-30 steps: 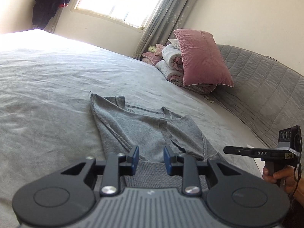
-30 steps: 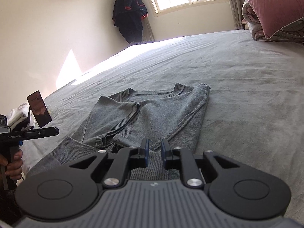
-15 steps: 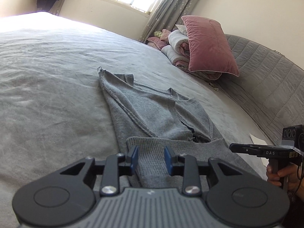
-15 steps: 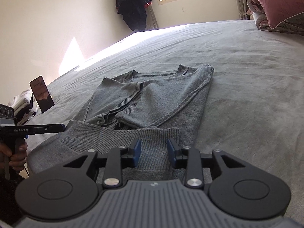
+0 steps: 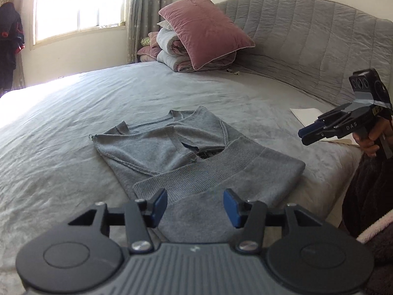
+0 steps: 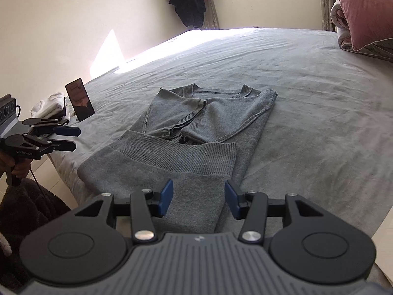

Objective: Fold clothes
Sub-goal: 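Open both grippers and release the sweater on the bed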

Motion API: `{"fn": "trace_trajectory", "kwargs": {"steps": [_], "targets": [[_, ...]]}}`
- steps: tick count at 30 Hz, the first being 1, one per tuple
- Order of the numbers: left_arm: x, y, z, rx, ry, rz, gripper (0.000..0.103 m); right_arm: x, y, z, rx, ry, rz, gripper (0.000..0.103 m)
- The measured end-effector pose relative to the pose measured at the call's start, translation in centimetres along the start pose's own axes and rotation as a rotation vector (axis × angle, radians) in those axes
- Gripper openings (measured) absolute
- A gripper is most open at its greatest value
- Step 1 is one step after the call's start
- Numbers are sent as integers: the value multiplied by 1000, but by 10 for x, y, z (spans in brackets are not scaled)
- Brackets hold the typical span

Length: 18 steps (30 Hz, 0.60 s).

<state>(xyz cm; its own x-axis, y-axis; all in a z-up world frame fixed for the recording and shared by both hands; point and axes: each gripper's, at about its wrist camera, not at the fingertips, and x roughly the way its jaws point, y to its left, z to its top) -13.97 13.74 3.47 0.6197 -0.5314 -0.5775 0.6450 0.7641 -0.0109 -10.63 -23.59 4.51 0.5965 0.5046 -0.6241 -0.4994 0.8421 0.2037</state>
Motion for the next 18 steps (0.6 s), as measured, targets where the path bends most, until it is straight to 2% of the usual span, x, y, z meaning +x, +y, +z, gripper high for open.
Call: {"fn": "trace_trajectory", "kwargs": {"steps": [5,9,13,16,18], "targets": [[22,-25,-15,171,107,-71,52,14,24,-13,-133,66,37,51],[40,-28,-26,262,180,-70,51,34,36,-20,-246,128,63,51],[44,-27,-31,331,198,-63,51,50,35,-24,-326,186,28,51],[45,-23,-32,358,197,-56,45,55,29,-28,-361,203,4,49],[44,-19,-32,353,195,-49,31,54,26,-29,-382,204,-1,41]]}}
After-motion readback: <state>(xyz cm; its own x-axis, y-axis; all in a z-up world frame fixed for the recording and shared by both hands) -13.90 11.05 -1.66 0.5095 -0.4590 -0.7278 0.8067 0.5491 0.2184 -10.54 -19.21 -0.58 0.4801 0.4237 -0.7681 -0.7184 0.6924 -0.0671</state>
